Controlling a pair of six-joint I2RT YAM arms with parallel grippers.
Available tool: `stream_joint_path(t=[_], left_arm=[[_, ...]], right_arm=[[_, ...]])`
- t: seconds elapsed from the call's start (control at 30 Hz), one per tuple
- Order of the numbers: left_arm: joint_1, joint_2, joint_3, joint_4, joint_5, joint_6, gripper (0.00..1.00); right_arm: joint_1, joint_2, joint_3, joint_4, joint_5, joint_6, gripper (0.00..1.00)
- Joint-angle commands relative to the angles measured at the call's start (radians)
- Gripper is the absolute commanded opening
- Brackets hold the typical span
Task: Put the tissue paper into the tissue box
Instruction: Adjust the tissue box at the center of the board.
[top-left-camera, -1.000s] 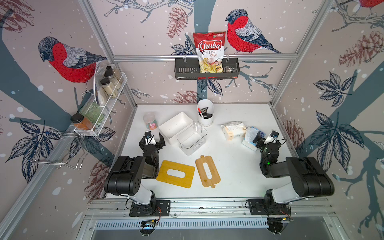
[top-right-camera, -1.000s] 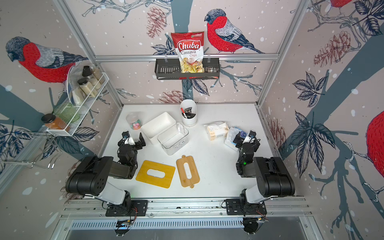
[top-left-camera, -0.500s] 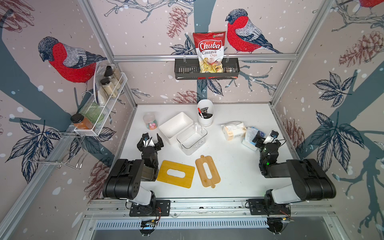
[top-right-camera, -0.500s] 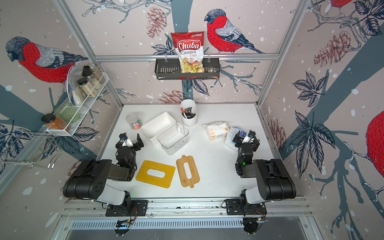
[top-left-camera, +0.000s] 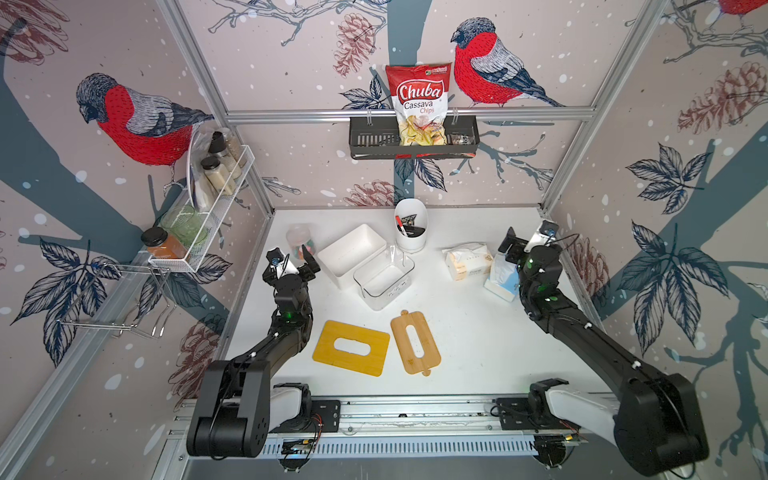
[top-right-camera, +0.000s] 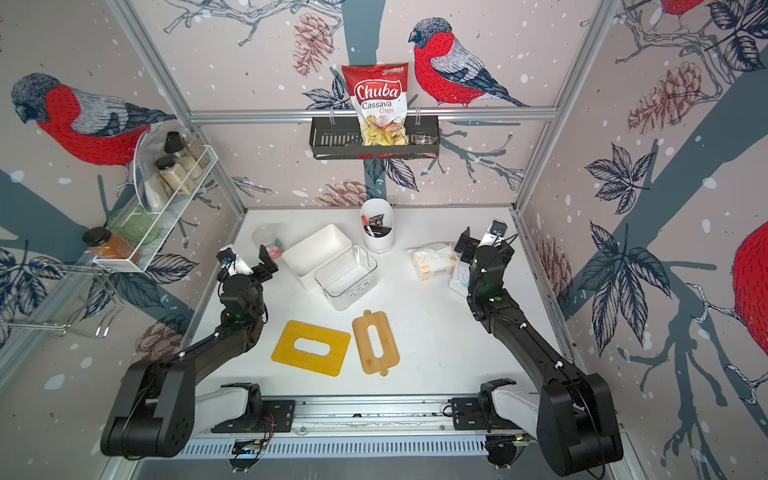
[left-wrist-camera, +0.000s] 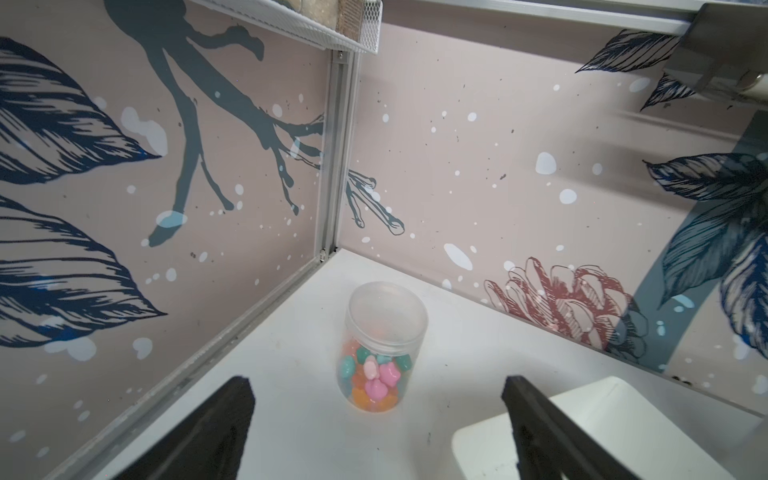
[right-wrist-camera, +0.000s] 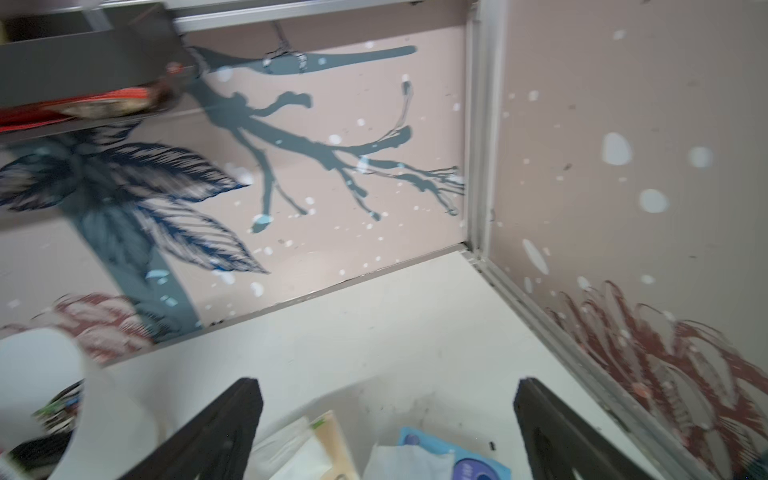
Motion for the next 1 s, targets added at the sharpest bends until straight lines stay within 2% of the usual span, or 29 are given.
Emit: stream_joint_path(t=[0.0, 0.07, 0.2, 0.37, 0.57, 0.73, 0.97], left_arm=[[-0.022, -0.055, 0.061, -0.263, 0.145, -0.206, 0.97], [-0.08, -0.076, 0.096, -0.365, 0.189, -0.269, 0.96], [-0.205, -0.104, 0.144, -0.557, 0.197, -0.33, 0.91], [-0.243, -0.127, 0.139, -0.732, 0.299, -0.411, 0.87], [-0.285, -0.131, 0.118, -0.781, 0.415, -0.442, 0.88], [-0.307, -0.111, 0.111, -0.751, 0.454, -0.442, 0.91], [-0.317, -0.048, 0.117, -0.705, 0.492, -0.421, 0.96]], right_arm=[[0.064, 0.023, 0.082, -0.222, -0.159, 0.011, 1.0], [0.113, 0.065, 0.152, -0.318, -0.238, 0.017, 1.0], [0.213, 0.183, 0.276, -0.464, -0.365, 0.01, 1.0], [0.32, 0.346, 0.421, -0.555, -0.449, 0.008, 0.97], [0.367, 0.57, 0.608, -0.662, -0.467, 0.016, 0.75], [0.388, 0.714, 0.735, -0.709, -0.467, 0.001, 0.57], [0.398, 0.856, 0.884, -0.772, -0.429, -0.025, 0.44]])
